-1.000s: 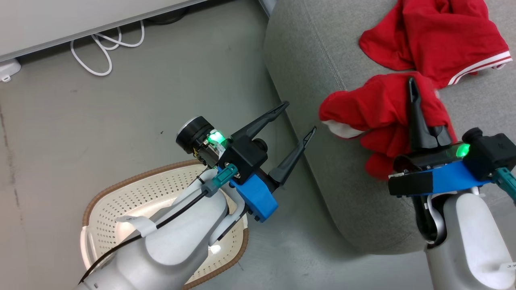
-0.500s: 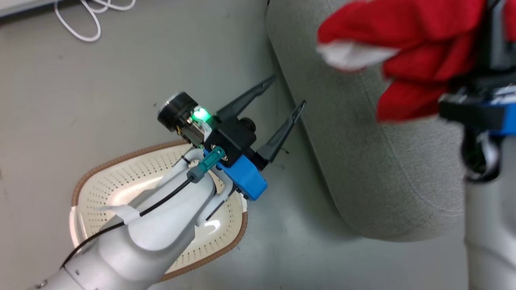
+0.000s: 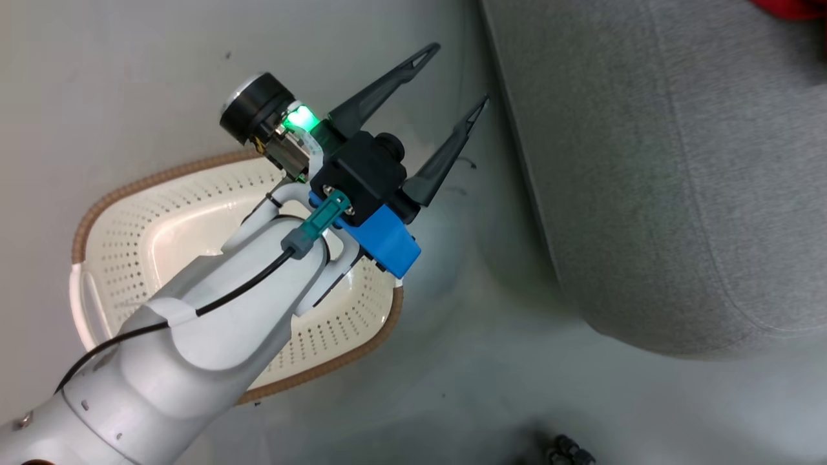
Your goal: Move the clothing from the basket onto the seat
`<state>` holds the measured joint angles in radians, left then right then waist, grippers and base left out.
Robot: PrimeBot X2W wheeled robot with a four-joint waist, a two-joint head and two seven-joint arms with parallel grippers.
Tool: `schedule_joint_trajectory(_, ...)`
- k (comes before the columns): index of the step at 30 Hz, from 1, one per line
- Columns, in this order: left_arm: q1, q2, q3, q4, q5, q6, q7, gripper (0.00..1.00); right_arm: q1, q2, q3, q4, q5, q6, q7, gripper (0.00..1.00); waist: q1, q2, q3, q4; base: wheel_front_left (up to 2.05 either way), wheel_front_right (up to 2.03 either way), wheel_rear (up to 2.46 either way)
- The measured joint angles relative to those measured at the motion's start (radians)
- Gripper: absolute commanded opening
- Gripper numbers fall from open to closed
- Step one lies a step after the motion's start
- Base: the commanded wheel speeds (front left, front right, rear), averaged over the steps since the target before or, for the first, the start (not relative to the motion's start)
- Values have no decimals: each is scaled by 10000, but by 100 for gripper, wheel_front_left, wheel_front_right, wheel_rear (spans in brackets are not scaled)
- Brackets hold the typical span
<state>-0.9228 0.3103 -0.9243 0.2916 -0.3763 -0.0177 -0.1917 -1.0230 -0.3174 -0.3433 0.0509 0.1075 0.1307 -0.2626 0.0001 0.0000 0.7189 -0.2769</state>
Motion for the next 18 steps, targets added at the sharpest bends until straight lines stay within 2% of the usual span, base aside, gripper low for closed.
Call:
schedule_joint_trajectory(4,-169,65,-8,-127,84,10,50,100,-330,-959,-314,1093,46,0,0,0,0,0,500,73,0,0,0)
schedule_joint_trajectory(9,-343,-4,-88,-196,165,38,52,100,-391,-1597,-464,2917,-130,0,2,0,0,0,955,211,0,0,0)
schedule_joint_trajectory(12,-450,-84,-173,-247,182,36,52,100,-384,-1812,-476,3958,-196,0,2,0,0,0,1150,342,0,0,0)
schedule_joint_trajectory(18,-595,-136,-222,-221,213,12,44,100,-392,-1781,-328,5507,-209,0,0,0,0,0,1391,554,0,0,0)
